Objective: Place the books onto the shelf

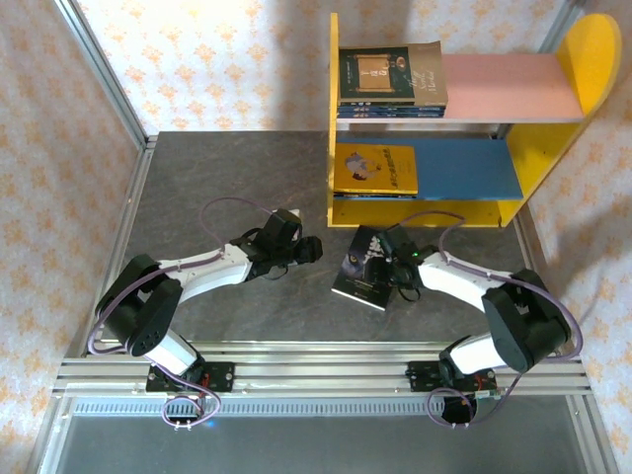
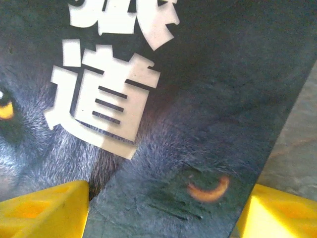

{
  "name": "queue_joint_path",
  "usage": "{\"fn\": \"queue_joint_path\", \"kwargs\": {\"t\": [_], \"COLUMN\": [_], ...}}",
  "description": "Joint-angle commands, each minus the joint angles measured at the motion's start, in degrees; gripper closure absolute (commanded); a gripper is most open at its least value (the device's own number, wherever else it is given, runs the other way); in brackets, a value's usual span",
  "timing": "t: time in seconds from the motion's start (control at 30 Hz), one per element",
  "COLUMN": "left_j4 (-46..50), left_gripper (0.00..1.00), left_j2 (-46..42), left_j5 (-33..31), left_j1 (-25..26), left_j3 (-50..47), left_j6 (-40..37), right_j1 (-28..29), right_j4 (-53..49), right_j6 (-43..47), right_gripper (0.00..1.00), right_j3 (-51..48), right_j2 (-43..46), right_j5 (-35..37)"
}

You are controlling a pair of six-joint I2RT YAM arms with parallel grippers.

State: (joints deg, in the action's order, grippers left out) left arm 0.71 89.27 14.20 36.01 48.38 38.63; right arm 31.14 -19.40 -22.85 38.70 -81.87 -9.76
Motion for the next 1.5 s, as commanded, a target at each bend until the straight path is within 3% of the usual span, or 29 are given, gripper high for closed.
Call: {"fn": "queue_joint_path", "kwargs": {"t": [0.0, 0.13, 0.37, 0.63, 0.97, 1.3, 1.47], "left_j4": [-0.18, -0.02, 0.68, -0.91, -2.07, -0.03, 2.82], "left_gripper": [0.46, 0.46, 0.46, 0.46, 0.46, 0.47, 0.47], "left_j2": [-0.68, -0.85, -0.87, 2.04, 6.12, 7.41, 7.10], "left_j5": [-0.32, -0.41, -0.74, 1.24, 2.85, 1.47, -3.27], "left_j1": [0.20, 0.20, 0.18, 0.20, 0.20, 0.25, 0.20], "left_j3": [0.25, -0.18, -0.71, -0.06, 0.47, -0.19, -1.46], "left_j6": [0.36, 0.23, -0.66, -0.53, 0.56, 0.55, 1.60], "right_j1": [4.72, 6.66, 6.66, 6.66, 14.11, 15.74, 15.69], "right_j4": [8.02, 9.76, 7.52, 9.51, 23.24, 28.63, 29.32], "right_j6": [0.98, -0.87, -4.21, -5.55, -7.28, -6.33, -6.10], "right_gripper": [0.28, 0.28, 0.18, 0.18, 0.31, 0.60, 0.70], "right_j3": [1.41, 2.78, 2.19, 0.29, -3.24, -3.58, -4.40], "right_j2": [-4.24, -6.23, -2.53, -3.53, -13.41, -15.82, -16.31], "right_j5": [-4.04, -4.71, -0.63, 0.21, -0.79, -3.16, -3.58]}}
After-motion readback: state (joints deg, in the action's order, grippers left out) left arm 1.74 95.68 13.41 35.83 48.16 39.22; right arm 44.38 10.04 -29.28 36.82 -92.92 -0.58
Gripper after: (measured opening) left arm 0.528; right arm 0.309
